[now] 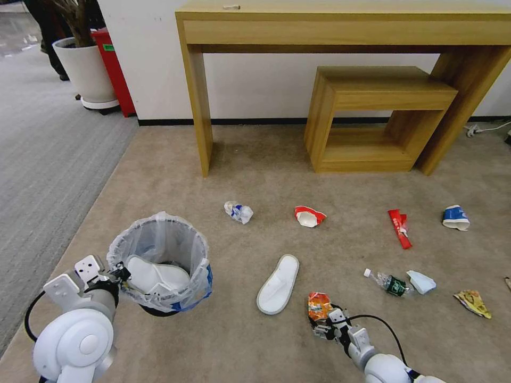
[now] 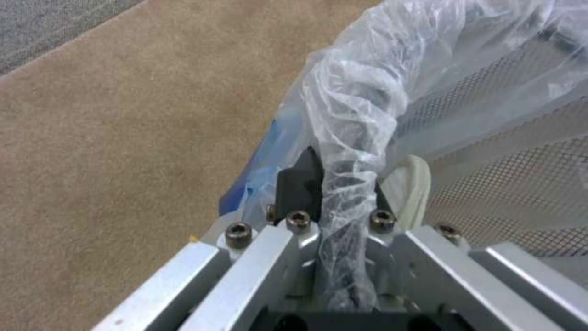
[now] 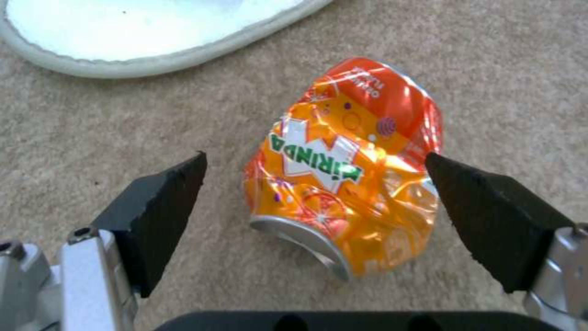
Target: Pick up the trash bin and place the garbage on the floor into it.
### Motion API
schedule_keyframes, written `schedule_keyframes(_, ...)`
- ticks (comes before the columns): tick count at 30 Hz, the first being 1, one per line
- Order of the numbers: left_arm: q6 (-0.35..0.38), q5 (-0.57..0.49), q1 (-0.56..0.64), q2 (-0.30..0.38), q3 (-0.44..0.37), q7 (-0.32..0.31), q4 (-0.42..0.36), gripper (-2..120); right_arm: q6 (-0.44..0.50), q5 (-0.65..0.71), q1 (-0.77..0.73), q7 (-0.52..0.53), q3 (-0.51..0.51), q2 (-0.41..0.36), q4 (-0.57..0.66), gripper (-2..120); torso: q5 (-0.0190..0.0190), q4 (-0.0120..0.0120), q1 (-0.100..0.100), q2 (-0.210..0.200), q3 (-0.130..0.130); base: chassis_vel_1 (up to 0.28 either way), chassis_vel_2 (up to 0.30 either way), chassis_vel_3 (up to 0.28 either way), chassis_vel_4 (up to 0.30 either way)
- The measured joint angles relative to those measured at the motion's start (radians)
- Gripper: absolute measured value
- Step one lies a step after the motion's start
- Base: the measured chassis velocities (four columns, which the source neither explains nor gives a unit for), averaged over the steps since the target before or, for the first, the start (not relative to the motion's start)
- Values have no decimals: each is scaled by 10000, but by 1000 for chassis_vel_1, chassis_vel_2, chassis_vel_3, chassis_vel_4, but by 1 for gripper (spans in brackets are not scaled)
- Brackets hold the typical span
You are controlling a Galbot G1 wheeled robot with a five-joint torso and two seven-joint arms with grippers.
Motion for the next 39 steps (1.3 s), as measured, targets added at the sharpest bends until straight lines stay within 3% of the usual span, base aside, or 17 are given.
schedule_keyframes(39, -54, 11, -41, -47, 16, 50, 99, 1, 261, -276, 344, -76, -227, 190, -781, 92, 0, 0, 0, 0, 0, 0, 0, 0, 0)
